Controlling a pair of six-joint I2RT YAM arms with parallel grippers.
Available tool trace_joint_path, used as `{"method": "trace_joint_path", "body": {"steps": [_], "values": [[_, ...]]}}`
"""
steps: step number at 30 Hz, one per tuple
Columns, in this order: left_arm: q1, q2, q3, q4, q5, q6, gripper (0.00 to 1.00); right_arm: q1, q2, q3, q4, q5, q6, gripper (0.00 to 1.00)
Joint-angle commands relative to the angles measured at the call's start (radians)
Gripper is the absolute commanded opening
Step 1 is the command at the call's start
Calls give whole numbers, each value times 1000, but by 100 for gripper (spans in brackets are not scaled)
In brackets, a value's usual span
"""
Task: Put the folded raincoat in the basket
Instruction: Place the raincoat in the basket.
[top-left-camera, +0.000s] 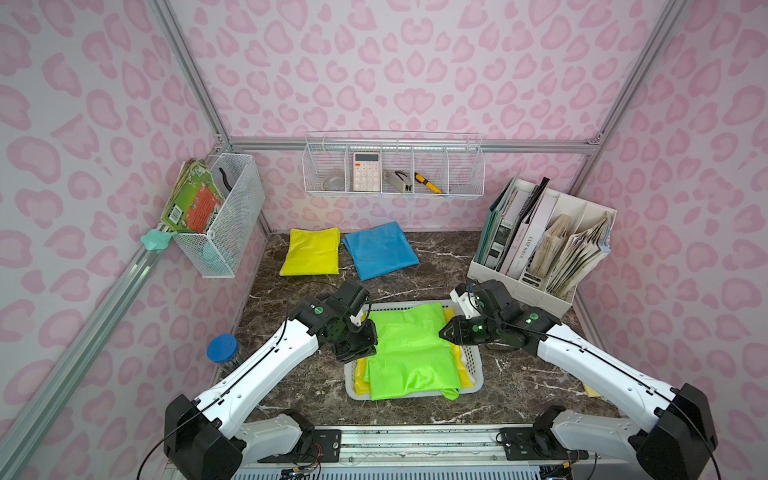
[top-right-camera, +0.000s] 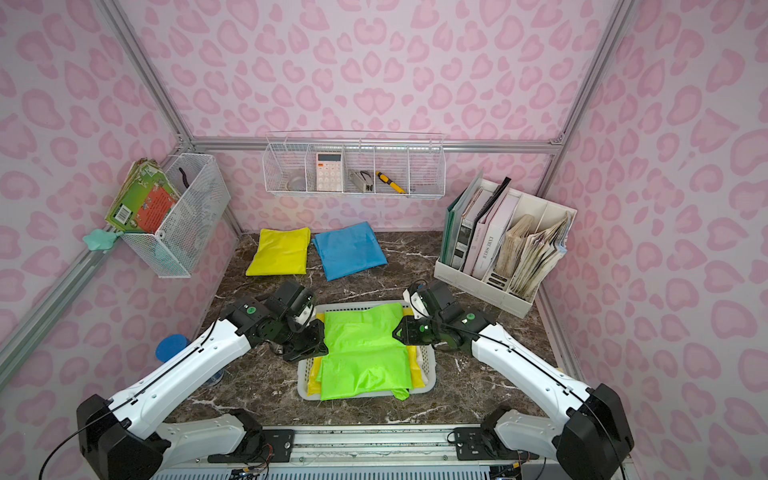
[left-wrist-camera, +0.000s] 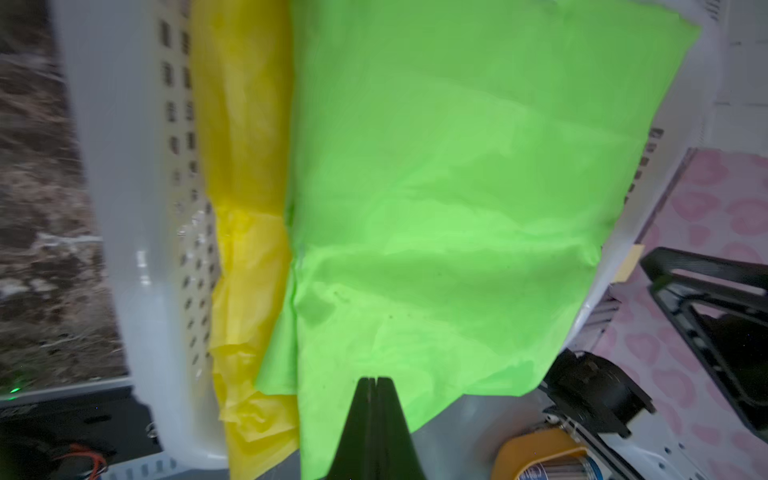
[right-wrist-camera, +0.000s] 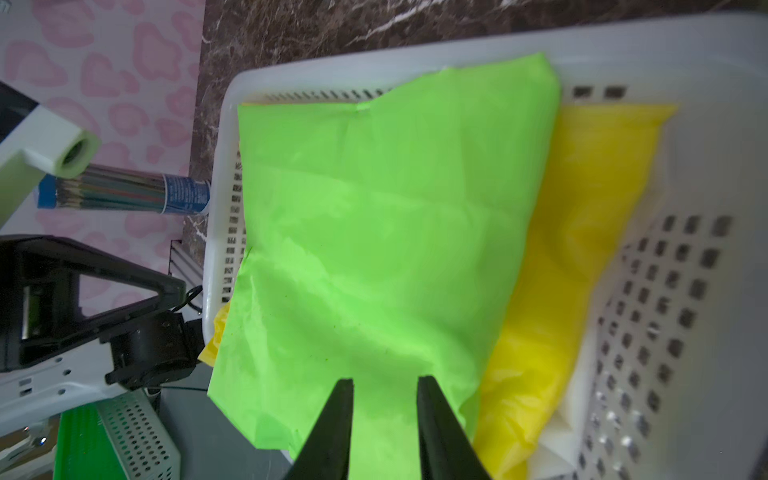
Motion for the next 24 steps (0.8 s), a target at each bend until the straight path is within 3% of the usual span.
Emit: {"method": "trace_joint_path", "body": {"steps": [1,5,11,20,24], "values": [[-31,7,-68,129,155,-18,0,55,-26,-82,113,-104,81,23],[-46,34,-176,194,143,-64,0,73,-39,-179,153,-91,110,20],[-45,69,-207,106,14,-63,0,35,-26,-188,51,45,37,19],[-39,59,-91,-20,-72,-23,0,-37,-38,-94,16,72,-56,20],[-26,65,23,-5,-82,6,1,-40,-26,-18,113,68,-46,24]]}}
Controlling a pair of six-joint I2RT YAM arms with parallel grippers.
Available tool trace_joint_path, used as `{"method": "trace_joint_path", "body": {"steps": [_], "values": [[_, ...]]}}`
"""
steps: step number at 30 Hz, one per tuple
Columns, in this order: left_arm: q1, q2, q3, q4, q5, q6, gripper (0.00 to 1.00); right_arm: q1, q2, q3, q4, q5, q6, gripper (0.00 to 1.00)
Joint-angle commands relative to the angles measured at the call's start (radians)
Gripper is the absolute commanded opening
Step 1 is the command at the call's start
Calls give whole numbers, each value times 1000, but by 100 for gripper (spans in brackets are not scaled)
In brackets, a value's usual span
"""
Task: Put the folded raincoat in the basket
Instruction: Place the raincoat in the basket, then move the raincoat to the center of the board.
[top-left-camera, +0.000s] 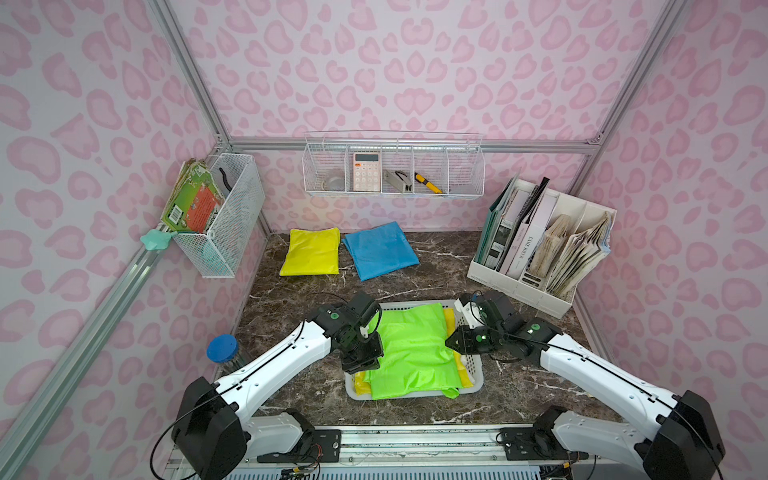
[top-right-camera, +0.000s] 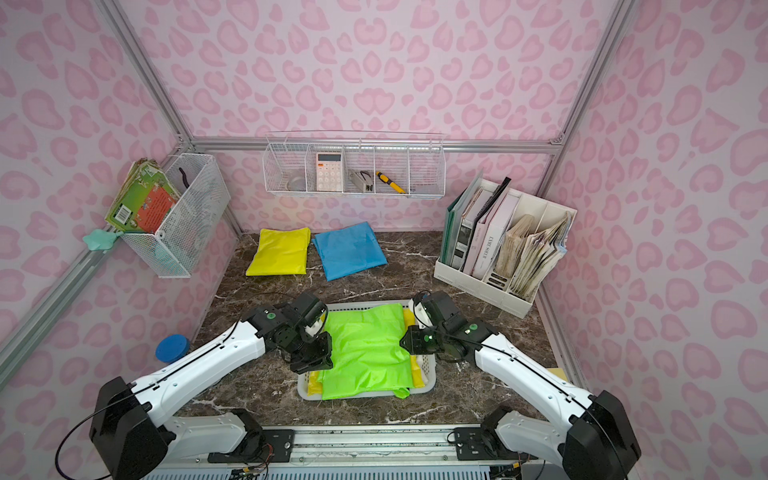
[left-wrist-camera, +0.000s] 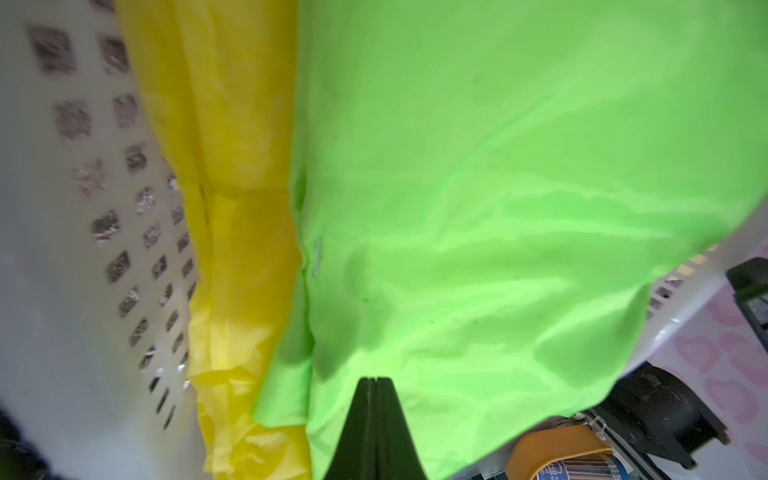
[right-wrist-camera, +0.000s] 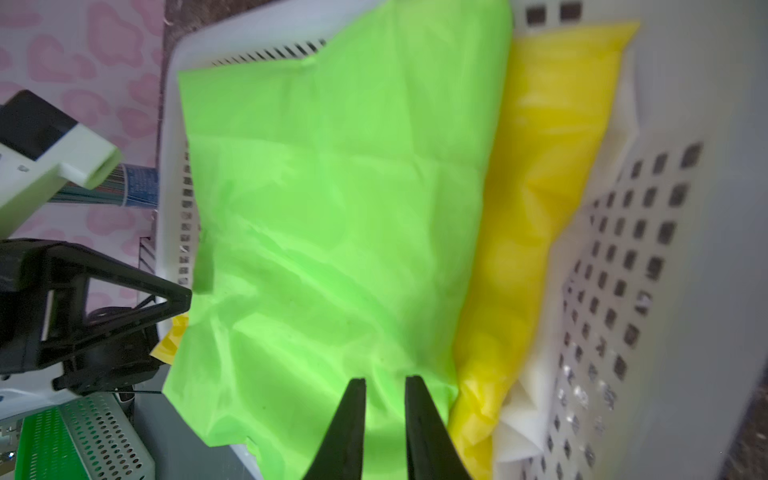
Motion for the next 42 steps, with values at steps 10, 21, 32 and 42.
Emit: {"method": "trace_joint_path", "body": {"steps": [10,21,32,42], "values": [[109,289,207,32,-31,116,0,-10,341,212,157,-2,5,19],[214,256,246,-33,-42,176,6,-94,358,178,80,103,-65,19],[488,450,522,-51,-10,250,52,-128,248,206,98,-13,-89,47],[567,930,873,80,87,252,54,-128,215,189,86,-42,-88,50]]}}
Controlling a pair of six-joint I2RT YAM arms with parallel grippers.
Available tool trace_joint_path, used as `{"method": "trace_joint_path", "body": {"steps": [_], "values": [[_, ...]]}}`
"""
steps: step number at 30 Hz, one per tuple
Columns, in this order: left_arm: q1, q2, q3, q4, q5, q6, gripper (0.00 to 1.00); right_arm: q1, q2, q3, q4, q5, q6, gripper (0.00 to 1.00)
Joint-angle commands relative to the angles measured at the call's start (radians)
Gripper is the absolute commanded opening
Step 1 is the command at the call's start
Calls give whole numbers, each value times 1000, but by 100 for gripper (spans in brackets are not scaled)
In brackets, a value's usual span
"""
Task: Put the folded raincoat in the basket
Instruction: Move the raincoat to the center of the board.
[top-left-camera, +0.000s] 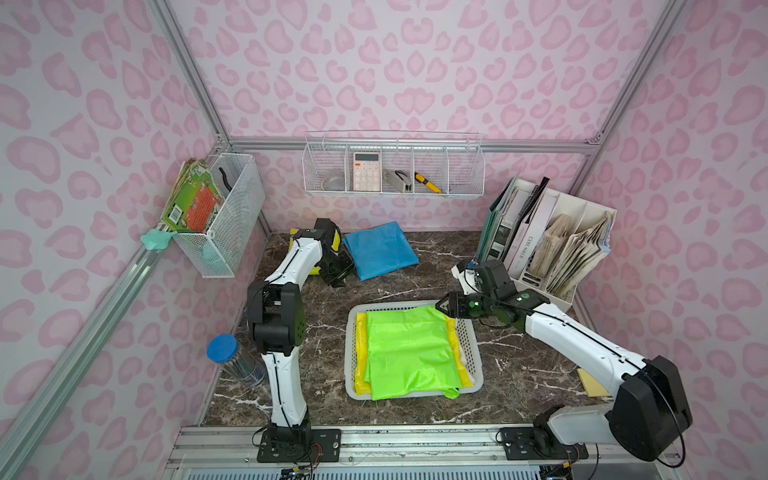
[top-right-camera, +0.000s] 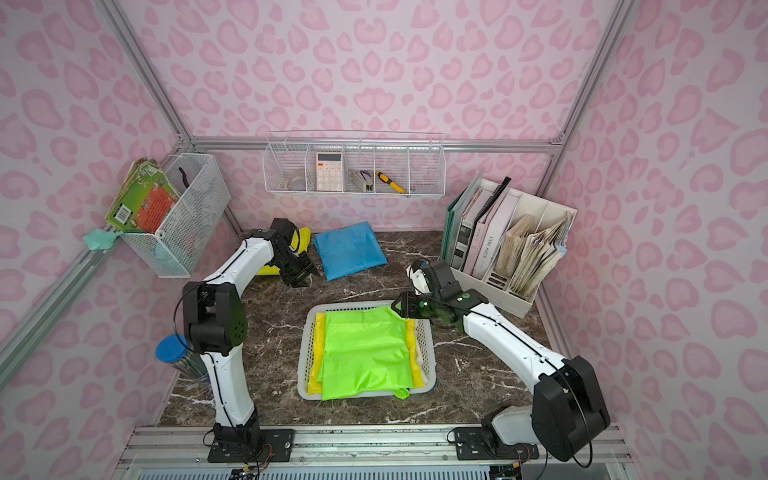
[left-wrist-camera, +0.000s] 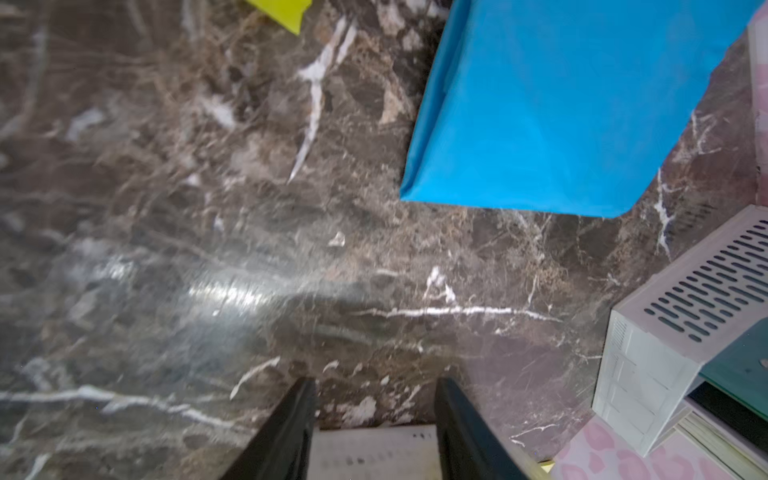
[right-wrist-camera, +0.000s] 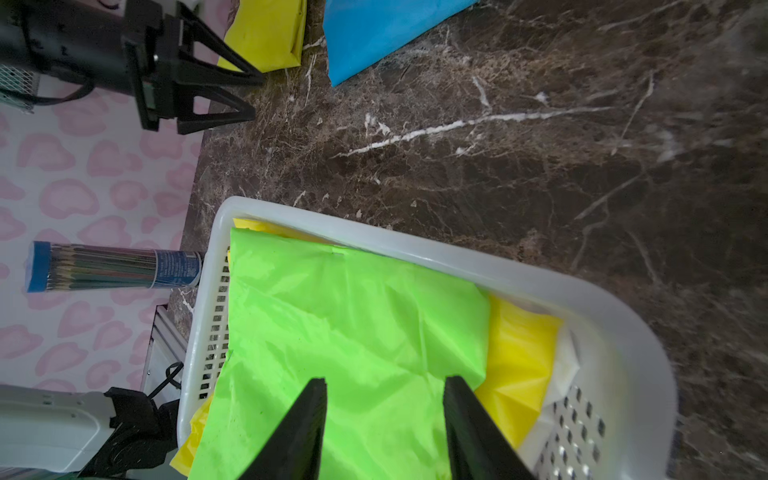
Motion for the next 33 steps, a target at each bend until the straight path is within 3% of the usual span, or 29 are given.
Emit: {"method": "trace_joint_path", "body": {"steps": [1,5,12,14,19,21,26,31,33], "values": [[2,80,66,99,84,18,54,-1,-1,11,-14,-10,-13,50],[4,196,155,134,137,3,55,0,16,30,-38,-9,-28,51],[11,355,306,55,67,63,53,-1,32,81,-78,5,-36,52],[13,384,320,57,86,61,49,-1,27,88,-92,13,-41,52],[11,413,308,61,134,37,9,-2,30,87,-100,25,-51,52],[6,393,269,64,146,26,0,-4,35,86,-94,22,-46,52],[-23,234,11,200,197,-46,0,-22,87,107,-17,-1,-3,52],[-102,97,-237,344,231,-136,1,-46,254,228,55,4,62,57],[-129,64,-280,362,233,-151,17,-46,335,305,45,7,67,60]]}}
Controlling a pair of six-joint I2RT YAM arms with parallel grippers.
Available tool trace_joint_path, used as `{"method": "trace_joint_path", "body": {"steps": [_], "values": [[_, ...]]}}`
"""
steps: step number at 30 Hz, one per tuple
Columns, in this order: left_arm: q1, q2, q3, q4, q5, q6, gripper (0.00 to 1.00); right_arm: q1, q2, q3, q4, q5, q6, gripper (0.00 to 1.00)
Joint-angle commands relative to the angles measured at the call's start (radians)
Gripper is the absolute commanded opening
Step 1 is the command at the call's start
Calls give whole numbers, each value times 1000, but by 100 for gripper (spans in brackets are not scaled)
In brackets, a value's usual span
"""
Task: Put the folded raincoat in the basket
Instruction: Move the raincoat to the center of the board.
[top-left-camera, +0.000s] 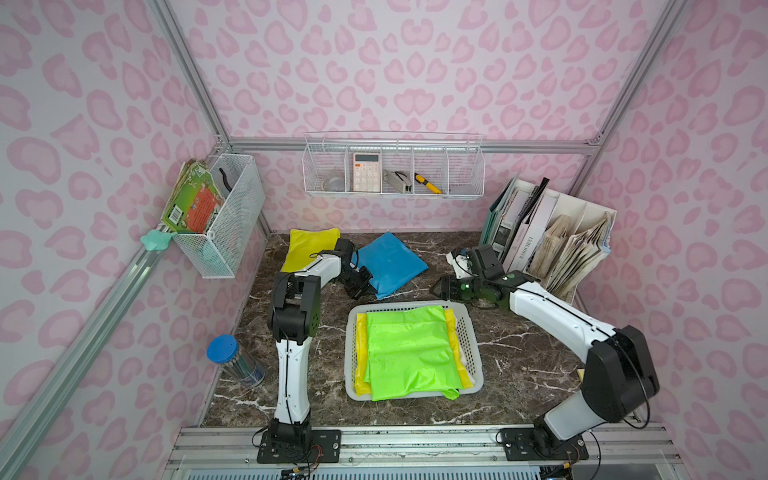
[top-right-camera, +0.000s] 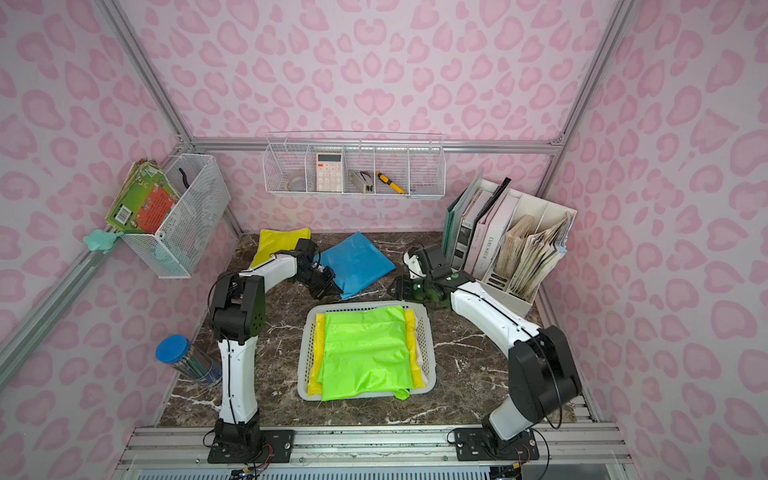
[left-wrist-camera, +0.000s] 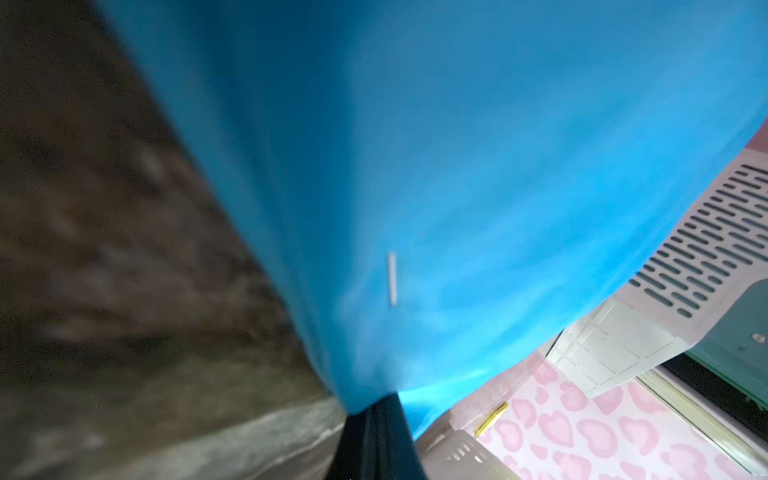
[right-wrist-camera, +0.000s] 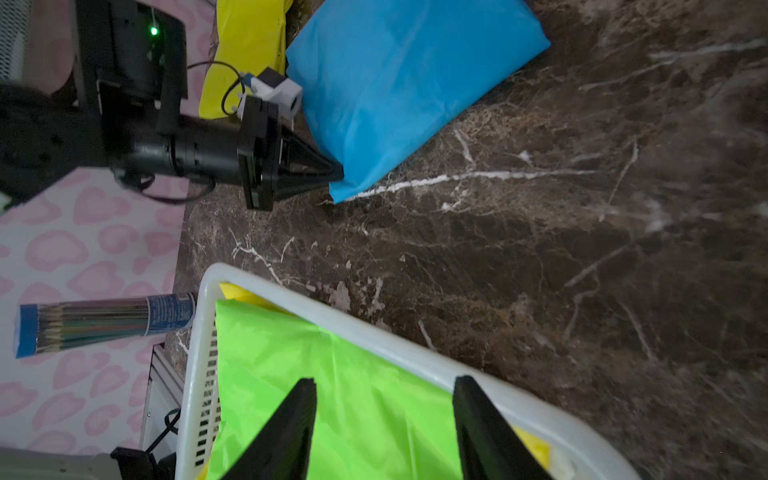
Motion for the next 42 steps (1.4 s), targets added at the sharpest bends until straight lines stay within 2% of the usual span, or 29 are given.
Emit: {"method": "trace_joint_path", "body": {"steps": [1,3,5,11,14,18,27,33,37,42], "values": [[-39,-43,-69,33,-9,-63,25,-4,111,107,23,2,32,61],[-55,-78,-103,42,-10,-65,35,-18,195,192,-13,17,39,63],[-66,-105,-124,43,-10,-59,40,-39,266,238,-34,27,40,64],[-110,-107,-196,100,33,-84,40,-92,400,291,-58,47,47,66],[-132,-86,-198,111,34,-94,40,-103,419,252,63,-44,51,67],[-140,-91,-195,114,35,-94,40,-103,504,291,90,-141,75,67],[-139,-126,-192,61,16,-59,40,-89,620,339,126,-118,142,66],[-137,-196,-189,-35,-65,-27,41,-65,718,430,141,-142,144,50],[-130,-289,-221,-105,-156,8,42,-65,765,490,121,-143,142,33],[-84,-386,-253,-185,-213,48,42,-75,789,555,52,-126,78,14]]}}
